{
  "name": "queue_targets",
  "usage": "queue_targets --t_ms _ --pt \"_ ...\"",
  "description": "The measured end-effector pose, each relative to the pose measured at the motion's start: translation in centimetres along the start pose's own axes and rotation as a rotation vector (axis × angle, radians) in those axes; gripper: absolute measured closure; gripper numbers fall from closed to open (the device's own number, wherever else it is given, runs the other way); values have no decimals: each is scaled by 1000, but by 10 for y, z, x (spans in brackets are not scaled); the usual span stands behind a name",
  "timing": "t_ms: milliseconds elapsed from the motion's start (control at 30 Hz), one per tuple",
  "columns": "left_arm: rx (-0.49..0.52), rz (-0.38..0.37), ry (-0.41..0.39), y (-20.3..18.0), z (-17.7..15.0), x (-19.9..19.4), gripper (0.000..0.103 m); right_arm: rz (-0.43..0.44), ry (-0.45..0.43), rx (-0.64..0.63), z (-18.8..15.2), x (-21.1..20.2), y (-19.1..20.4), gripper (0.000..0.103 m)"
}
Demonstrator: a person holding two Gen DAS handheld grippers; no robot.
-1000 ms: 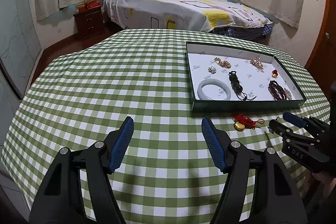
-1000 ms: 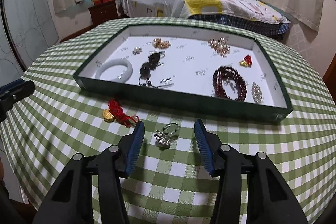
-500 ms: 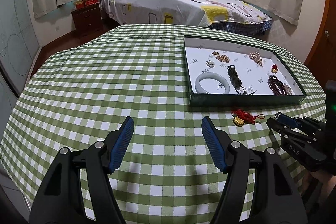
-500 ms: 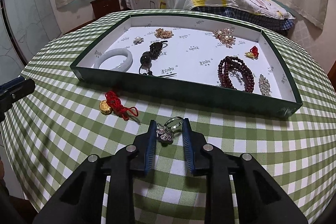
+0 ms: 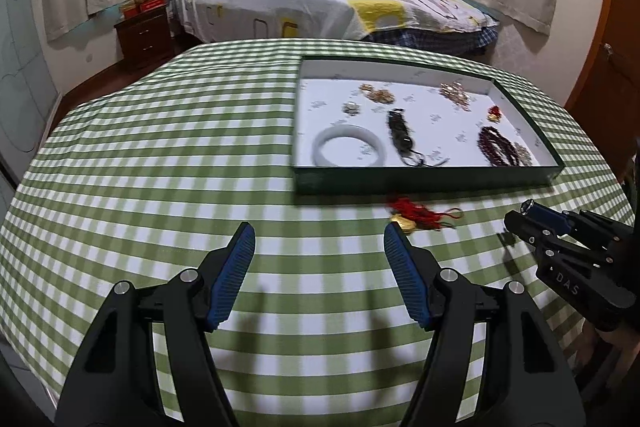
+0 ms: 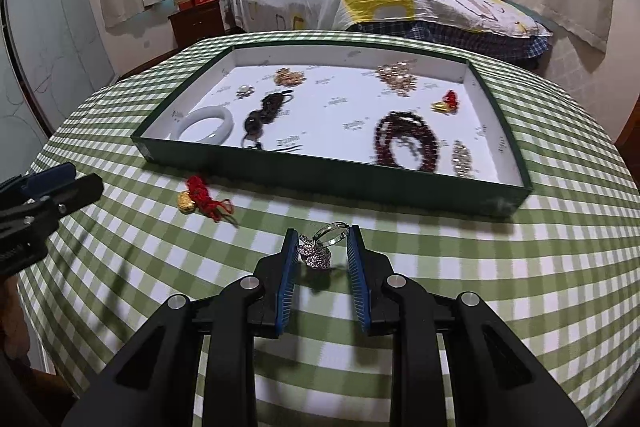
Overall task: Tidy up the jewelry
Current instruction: 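Grasp the red coin tassel with the left gripper while the right holds the ring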
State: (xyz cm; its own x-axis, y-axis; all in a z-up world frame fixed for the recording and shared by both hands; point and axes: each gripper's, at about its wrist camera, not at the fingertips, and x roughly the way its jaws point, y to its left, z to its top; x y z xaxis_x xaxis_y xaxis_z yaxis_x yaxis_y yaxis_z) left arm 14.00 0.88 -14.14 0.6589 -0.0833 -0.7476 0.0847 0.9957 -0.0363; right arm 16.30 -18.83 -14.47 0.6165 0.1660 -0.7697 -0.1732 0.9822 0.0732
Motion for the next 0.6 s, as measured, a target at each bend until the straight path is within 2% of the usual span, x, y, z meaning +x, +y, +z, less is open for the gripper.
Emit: queue_targets --t_ms 300,600 --pt "29 -31 25 -44 6 24 38 -26 -12 57 -6 -8 -40 77" --pt "42 -17 53 -67 13 58 38 -29 -31 118 -7 -11 -65 77"
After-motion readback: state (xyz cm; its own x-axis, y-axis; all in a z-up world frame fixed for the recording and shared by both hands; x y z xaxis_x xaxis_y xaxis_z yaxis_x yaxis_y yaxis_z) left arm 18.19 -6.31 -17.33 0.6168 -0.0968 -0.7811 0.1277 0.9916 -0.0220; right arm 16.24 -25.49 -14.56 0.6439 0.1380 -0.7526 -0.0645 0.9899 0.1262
